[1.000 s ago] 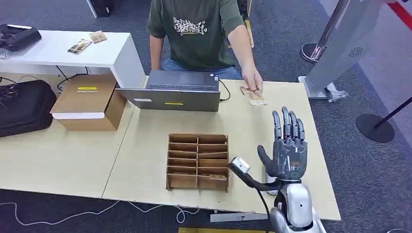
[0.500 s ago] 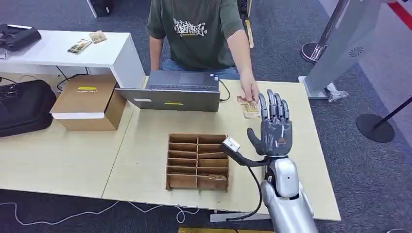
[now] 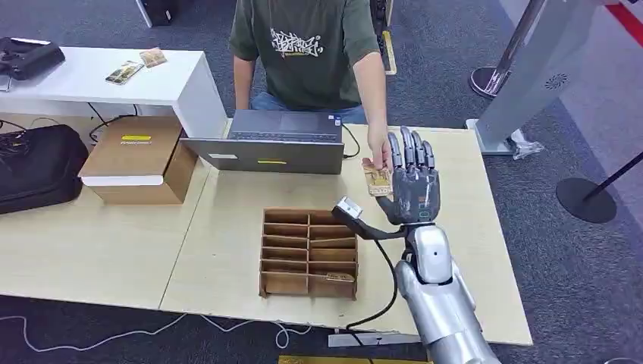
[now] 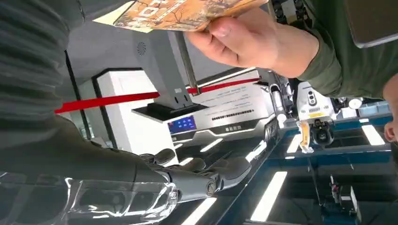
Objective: Pass the card to the sensor for recognition and then transmit it.
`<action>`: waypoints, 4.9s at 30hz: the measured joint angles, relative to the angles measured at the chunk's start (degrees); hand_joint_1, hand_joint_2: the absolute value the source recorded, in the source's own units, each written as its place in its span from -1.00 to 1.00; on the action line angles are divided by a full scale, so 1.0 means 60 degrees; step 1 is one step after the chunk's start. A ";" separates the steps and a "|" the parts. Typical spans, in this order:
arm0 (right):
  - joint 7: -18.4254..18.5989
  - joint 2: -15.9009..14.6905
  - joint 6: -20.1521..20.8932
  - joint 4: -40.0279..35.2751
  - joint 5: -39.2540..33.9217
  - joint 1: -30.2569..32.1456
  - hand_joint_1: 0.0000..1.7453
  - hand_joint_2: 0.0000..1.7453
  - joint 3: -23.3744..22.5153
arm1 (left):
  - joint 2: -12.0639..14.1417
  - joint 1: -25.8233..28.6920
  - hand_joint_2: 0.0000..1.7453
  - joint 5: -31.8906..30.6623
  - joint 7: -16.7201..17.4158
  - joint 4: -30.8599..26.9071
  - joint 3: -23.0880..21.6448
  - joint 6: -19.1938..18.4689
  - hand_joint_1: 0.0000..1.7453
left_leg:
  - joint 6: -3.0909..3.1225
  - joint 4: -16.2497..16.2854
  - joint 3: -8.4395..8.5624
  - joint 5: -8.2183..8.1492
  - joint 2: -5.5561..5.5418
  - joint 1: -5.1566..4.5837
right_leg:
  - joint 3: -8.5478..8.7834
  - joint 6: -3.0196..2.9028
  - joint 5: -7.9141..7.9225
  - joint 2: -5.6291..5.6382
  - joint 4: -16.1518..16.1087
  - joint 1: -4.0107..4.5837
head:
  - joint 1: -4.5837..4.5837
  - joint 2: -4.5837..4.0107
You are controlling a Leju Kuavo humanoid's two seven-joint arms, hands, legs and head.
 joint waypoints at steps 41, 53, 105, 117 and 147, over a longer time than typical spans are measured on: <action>0.0229 0.0000 -0.0007 0.0240 -0.0047 -0.0072 1.00 1.00 0.0000 | 0.0029 0.0002 -1.00 0.0036 0.0004 0.0000 0.0000 -0.0004 -1.00 | 0.0000 0.0000 0.0001 0.0000 0.0001 0.0000 | -0.0001 0.0000 0.0000 0.0001 0.0000 0.0000 | -0.0004 0.0000; 0.0156 0.0000 -0.0011 0.0229 -0.0762 -0.0056 1.00 1.00 -0.0055 | 0.0025 0.0003 -1.00 0.0051 0.0000 0.0000 0.0000 0.0015 -1.00 | 0.0000 0.0001 0.0001 0.0000 0.0001 0.0000 | -0.0001 0.0000 0.0001 0.0001 0.0000 0.0000 | -0.0004 0.0000; -0.0128 0.0233 0.2331 -0.2302 -0.5617 0.1536 1.00 1.00 -0.1857 | -0.0055 -0.0001 -1.00 0.0306 0.0175 0.0000 0.0000 0.0128 -1.00 | 0.0000 0.0002 0.0001 -0.0001 -0.0001 -0.0001 | -0.0002 0.0001 0.0000 0.0000 -0.0001 0.0000 | -0.0004 0.0000; -0.0128 0.0244 0.2346 -0.2758 -0.5654 0.1862 1.00 1.00 -0.2149 | -0.0109 -0.0002 -1.00 0.0321 0.0175 0.0000 0.0000 0.0157 -1.00 | 0.0000 0.0002 0.0004 0.0000 0.0002 0.0000 | -0.0002 0.0000 0.0001 0.0002 -0.0001 0.0000 | -0.0004 0.0000; 0.0710 0.0758 0.2925 -0.4240 -0.5650 0.3764 1.00 1.00 -0.3103 | -0.0317 0.0032 -1.00 0.0776 0.0168 0.0004 0.0000 0.0200 -1.00 | 0.0001 0.0001 0.0001 -0.0002 0.0001 -0.0001 | -0.0002 0.0001 -0.0001 0.0000 -0.0002 0.0000 | -0.0004 0.0000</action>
